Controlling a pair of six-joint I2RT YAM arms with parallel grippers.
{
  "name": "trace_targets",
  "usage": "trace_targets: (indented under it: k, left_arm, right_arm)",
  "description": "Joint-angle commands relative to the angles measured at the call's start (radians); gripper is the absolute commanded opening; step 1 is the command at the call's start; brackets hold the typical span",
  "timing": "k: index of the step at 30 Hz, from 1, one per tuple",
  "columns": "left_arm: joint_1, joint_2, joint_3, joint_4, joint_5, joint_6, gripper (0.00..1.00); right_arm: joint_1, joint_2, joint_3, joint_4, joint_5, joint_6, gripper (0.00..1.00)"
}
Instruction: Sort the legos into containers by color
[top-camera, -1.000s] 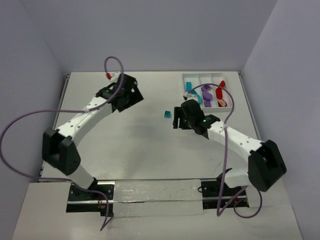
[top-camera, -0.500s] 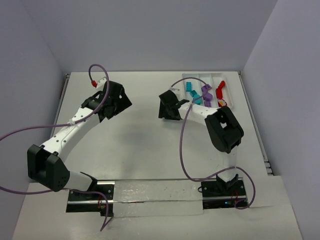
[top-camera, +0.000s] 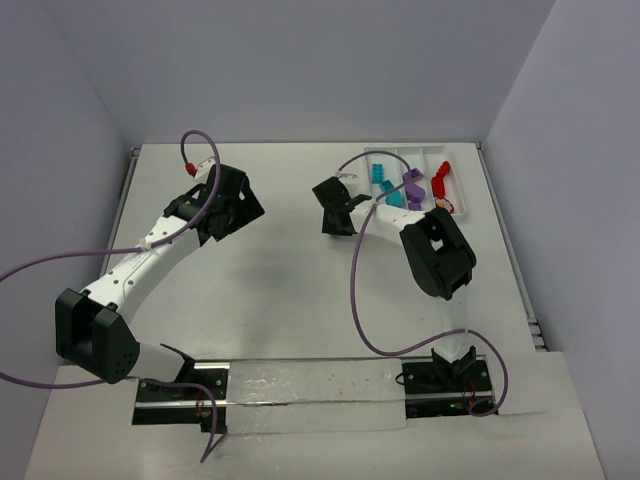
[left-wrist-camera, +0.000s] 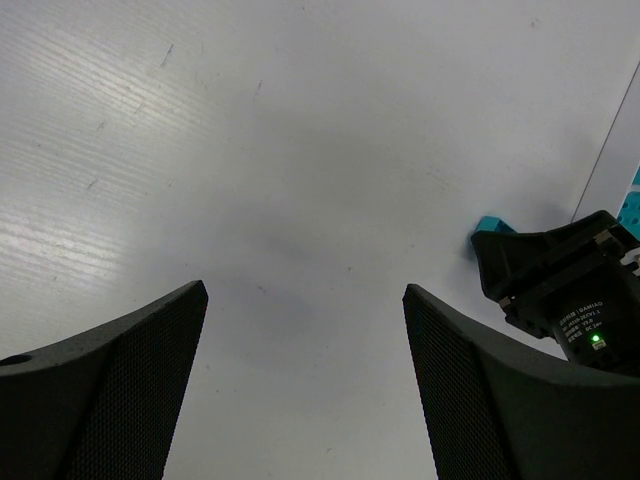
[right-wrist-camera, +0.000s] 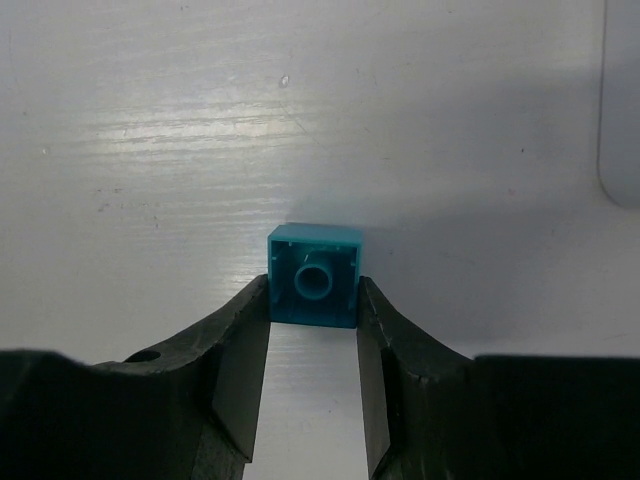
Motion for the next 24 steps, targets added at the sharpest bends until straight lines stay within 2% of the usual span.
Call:
trace_targets:
  k: [1, 6, 8, 16, 24]
  left_arm:
    - [0.001, -0.029, 0.020, 0.008, 0.001, 0.016, 0.87]
    - [0.001, -0.023, 0.025, 0.003, 0.001, 0.011, 0.87]
    - [0.001, -0.020, 0.040, -0.003, -0.002, 0.011, 0.87]
    - [0.001, -0.037, 0.078, -0.022, -0.002, 0.022, 0.88]
    - [0.003, -0.039, 0.079, -0.036, -0.001, 0.015, 0.88]
  right_arm:
    - [0.004, -0.058, 0.033, 0.019, 0.003, -0.038, 0.13]
    - [-0.022, -0.168, 0.054, 0.021, 0.014, -0.111, 0.13]
    - [-0.069, -0.185, 0.074, 0.019, 0.000, -0.128, 0.13]
    - [-0.257, -0.112, 0.189, -0.024, -0.062, -0.149, 0.16]
    - [-0.349, -0.058, 0.183, -0.004, -0.097, -0.152, 0.19]
